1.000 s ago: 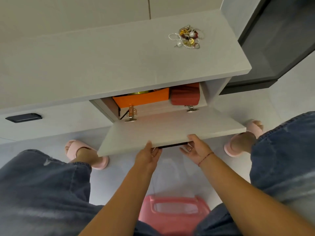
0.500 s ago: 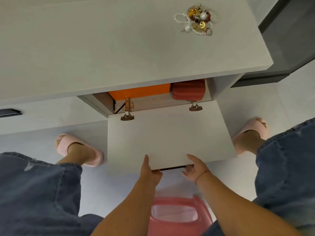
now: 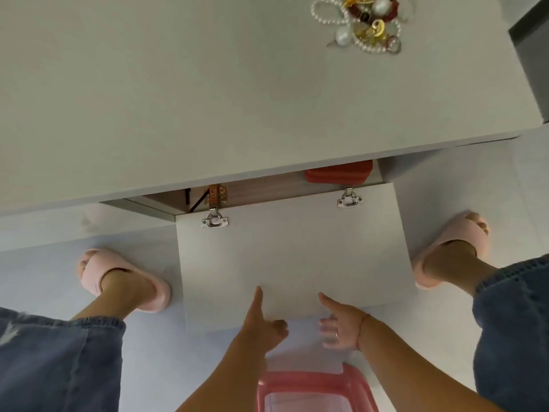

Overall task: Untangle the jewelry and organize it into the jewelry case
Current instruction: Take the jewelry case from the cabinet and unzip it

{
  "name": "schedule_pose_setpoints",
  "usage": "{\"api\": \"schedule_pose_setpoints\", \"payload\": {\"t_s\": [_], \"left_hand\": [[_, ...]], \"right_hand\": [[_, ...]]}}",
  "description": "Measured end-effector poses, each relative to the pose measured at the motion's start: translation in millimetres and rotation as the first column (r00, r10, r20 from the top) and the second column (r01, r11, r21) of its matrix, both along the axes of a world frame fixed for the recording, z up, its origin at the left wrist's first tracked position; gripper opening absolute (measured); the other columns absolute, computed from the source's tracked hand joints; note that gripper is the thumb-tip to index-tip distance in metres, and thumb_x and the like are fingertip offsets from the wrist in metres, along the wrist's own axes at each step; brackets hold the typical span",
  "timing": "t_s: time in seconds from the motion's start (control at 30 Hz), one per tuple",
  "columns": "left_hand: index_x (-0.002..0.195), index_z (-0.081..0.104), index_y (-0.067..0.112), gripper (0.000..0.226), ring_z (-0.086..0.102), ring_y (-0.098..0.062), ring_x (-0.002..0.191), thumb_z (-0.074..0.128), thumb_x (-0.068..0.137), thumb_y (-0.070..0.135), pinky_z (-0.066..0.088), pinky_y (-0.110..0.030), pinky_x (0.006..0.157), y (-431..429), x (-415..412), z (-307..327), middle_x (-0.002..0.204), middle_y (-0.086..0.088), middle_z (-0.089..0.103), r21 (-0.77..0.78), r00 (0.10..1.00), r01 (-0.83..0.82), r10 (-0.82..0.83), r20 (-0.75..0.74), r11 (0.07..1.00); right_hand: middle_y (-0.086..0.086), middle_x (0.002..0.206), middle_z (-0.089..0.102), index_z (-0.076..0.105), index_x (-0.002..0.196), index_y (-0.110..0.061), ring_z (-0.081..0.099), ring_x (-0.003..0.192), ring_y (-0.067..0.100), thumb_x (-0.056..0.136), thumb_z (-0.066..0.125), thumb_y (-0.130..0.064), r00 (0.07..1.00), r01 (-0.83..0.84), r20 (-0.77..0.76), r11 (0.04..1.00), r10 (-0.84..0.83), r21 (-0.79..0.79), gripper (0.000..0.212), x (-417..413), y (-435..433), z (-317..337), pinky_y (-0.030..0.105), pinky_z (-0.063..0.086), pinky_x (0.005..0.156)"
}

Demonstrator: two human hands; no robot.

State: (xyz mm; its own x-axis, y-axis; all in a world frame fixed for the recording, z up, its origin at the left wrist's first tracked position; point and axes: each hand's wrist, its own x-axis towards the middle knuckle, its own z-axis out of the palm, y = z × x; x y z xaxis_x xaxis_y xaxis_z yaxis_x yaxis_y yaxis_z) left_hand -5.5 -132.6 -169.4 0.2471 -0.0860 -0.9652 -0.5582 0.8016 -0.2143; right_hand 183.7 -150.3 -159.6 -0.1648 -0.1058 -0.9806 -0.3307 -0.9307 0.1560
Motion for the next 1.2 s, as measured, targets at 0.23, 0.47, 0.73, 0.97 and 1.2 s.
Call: {"api": "schedule_pose_setpoints", "payload": {"t_s": [0.23, 0.47, 0.73, 0.97, 1.2], "left_hand": [[0.108, 0.058, 0.0, 0.054, 0.065, -0.026, 0.088, 0.061, 0.085, 0.048, 0.052, -0.036, 0.083, 80, 34, 31, 0.101, -0.017, 0.066, 0.372, 0.843, 0.471, -0.532, 0.076, 0.8], [0.147, 0.032, 0.018, 0.064, 0.038, -0.018, 0.134, 0.058, 0.092, 0.039, 0.028, -0.034, 0.112, 185, 92, 52, 0.149, 0.001, 0.037, 0.591, 0.806, 0.591, -0.406, -0.43, 0.549], [0.147, 0.03, 0.025, 0.063, 0.03, -0.016, 0.139, 0.055, 0.093, 0.045, 0.025, -0.027, 0.104, 230, 116, 56, 0.153, 0.004, 0.031, 0.64, 0.804, 0.593, -0.315, -0.505, 0.489], [0.147, 0.029, 0.029, 0.059, 0.033, -0.006, 0.133, 0.053, 0.095, 0.038, 0.024, -0.024, 0.101, 224, 126, 47, 0.15, 0.01, 0.035, 0.707, 0.793, 0.602, -0.383, -0.474, 0.371], [0.146, 0.031, 0.028, 0.061, 0.036, -0.007, 0.132, 0.058, 0.093, 0.037, 0.025, -0.025, 0.108, 202, 116, 55, 0.141, 0.013, 0.042, 0.675, 0.772, 0.632, -0.38, -0.509, 0.381]], "right_hand": [[0.007, 0.064, 0.067, 0.058, 0.075, -0.01, 0.064, 0.057, 0.015, 0.082, 0.068, -0.034, 0.986, -0.164, 0.077, 0.938, 0.147, 0.306, 0.027, 37, 97, 27, 0.027, 0.056, 0.057], [0.009, 0.118, 0.054, 0.048, 0.126, -0.008, 0.051, 0.102, 0.019, 0.081, 0.073, -0.028, 0.847, -0.245, 0.509, 0.739, -0.152, 0.628, 0.055, 71, 178, 31, 0.035, 0.041, 0.098], [0.01, 0.151, 0.033, 0.012, 0.15, -0.012, 0.042, 0.13, 0.023, 0.087, 0.066, -0.033, 0.891, -0.147, 0.396, 0.683, -0.223, 0.716, 0.086, 92, 211, 25, 0.029, 0.038, 0.098], [-0.006, 0.12, 0.053, 0.032, 0.142, -0.022, 0.05, 0.109, 0.01, 0.093, 0.058, -0.028, 0.929, -0.173, 0.334, 0.613, -0.157, 0.771, 0.056, 97, 216, 29, 0.019, 0.041, 0.075], [-0.01, 0.139, 0.049, 0.034, 0.143, -0.025, 0.044, 0.127, 0.006, 0.087, 0.061, -0.041, 0.953, -0.201, 0.295, 0.588, -0.068, 0.784, 0.064, 94, 195, 36, 0.023, 0.031, 0.097]]}}
